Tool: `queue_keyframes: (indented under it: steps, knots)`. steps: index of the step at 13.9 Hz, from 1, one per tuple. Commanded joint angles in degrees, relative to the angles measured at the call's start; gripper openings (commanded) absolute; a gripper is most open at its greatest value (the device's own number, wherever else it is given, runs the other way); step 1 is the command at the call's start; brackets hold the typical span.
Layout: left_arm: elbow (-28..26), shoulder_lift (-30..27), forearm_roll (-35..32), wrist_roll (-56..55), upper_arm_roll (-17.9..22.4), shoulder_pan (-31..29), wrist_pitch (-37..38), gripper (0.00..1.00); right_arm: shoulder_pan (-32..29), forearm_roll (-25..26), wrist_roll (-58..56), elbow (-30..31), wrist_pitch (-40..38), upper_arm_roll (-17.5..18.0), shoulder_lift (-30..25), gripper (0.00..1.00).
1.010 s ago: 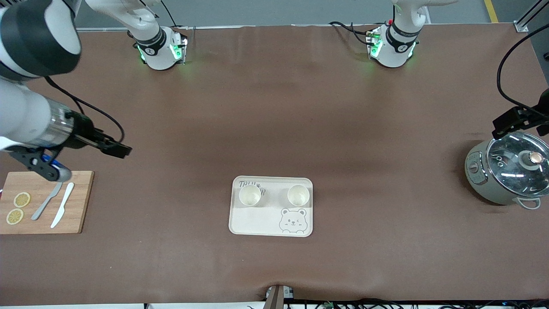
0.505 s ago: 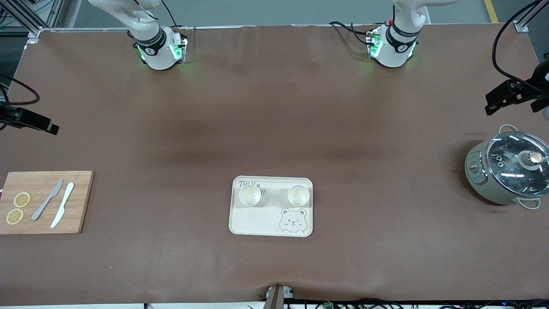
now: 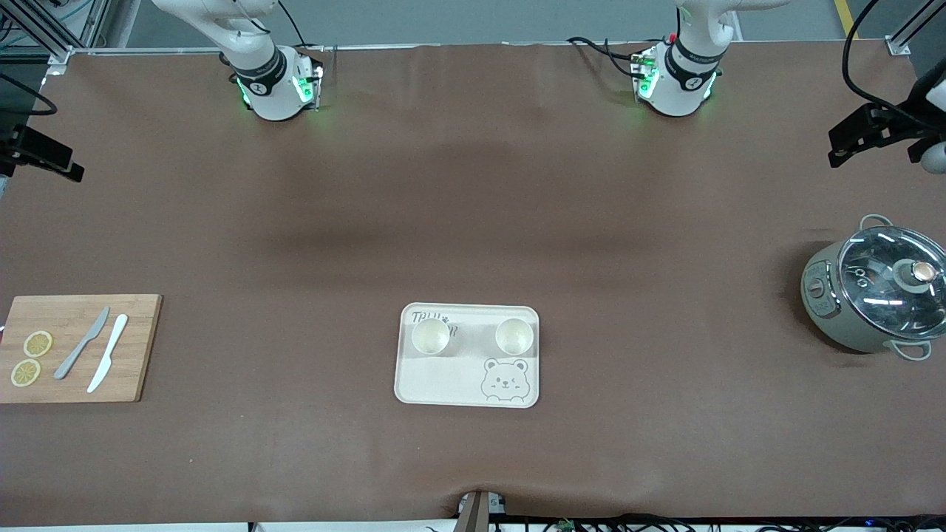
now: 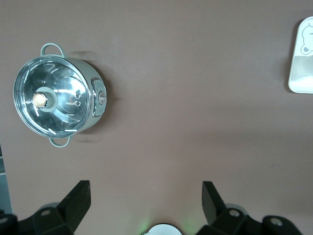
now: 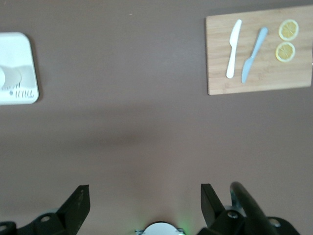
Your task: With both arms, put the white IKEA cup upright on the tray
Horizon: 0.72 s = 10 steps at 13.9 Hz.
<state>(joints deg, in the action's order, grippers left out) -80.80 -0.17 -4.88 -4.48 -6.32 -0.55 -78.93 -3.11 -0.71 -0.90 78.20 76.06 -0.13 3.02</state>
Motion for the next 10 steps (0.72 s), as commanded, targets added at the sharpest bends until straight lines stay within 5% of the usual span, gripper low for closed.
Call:
queue_keyframes:
  steps: [1, 5, 10]
  knots:
    - [-10.2, -6.8, 2.3, 1.9, 1.6, 0.3, -5.7, 1.00, 0.4, 1.5, -5.7, 3.7, 1.3, 0.7, -2.9, 1.00]
    - [-10.1, -6.9, 5.2, 2.1, 3.4, 0.5, -4.7, 1.00, 0.3, 1.7, -6.4, 9.2, 2.2, 0.6, -7.0, 1.00]
    - [-9.9, -6.2, 4.8, 1.0, 3.2, 1.1, -4.3, 1.00, 1.8, 3.4, -6.4, 8.6, 2.5, 1.3, -6.6, 1.00]
